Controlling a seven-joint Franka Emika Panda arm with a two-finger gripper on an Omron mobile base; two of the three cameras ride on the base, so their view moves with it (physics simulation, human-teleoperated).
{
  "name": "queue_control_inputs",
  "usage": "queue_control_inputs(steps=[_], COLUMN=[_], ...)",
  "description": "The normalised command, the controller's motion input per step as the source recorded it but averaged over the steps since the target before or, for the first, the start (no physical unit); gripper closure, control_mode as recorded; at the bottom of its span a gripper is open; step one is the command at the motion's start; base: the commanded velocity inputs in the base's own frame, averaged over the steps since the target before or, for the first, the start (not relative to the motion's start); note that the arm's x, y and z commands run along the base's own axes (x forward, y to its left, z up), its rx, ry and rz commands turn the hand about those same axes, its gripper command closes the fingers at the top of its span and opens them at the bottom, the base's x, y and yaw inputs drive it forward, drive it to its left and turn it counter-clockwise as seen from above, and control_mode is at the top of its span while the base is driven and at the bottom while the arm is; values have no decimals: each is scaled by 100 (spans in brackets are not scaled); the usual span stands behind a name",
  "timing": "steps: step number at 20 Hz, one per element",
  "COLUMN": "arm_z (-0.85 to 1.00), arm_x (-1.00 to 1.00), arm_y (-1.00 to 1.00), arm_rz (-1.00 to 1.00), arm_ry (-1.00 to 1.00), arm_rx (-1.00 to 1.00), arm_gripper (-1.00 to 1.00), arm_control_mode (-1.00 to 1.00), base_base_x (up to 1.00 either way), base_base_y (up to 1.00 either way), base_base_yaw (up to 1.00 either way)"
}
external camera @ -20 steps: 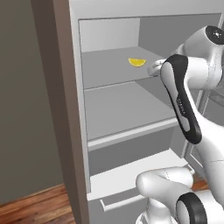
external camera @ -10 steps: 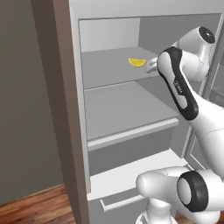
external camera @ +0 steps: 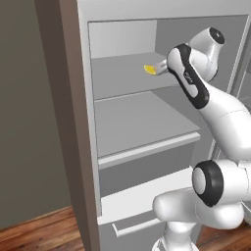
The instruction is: Take the cheese, steak, and lemon wedge from the fridge and place them on the plate on the dining counter to create an appetizer plate.
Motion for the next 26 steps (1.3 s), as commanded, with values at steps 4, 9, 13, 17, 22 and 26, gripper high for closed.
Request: queue_control_inputs(steps=[4,9,13,17,22,26], arm_z=[-7,-12,-17,-20,-29,-37], arm_x=[65,64,49,39,25,13], arm_y=[0,0,0,0,8,15], arm_rz=[0,0,0,0,0,0], arm_ry=[0,0,0,2,5,5], arm_rx=[0,-1,-1,-2,-4,-7], arm_gripper=[-100,-100,-100,-100,-100,-100], arm_control_mode=[-100,-100,-100,-100,-100,-100], base_base_x=[0,0,0,0,0,0], base_base_y=[0,0,0,0,0,0], base_base_yaw=[0,0,0,0,0,0])
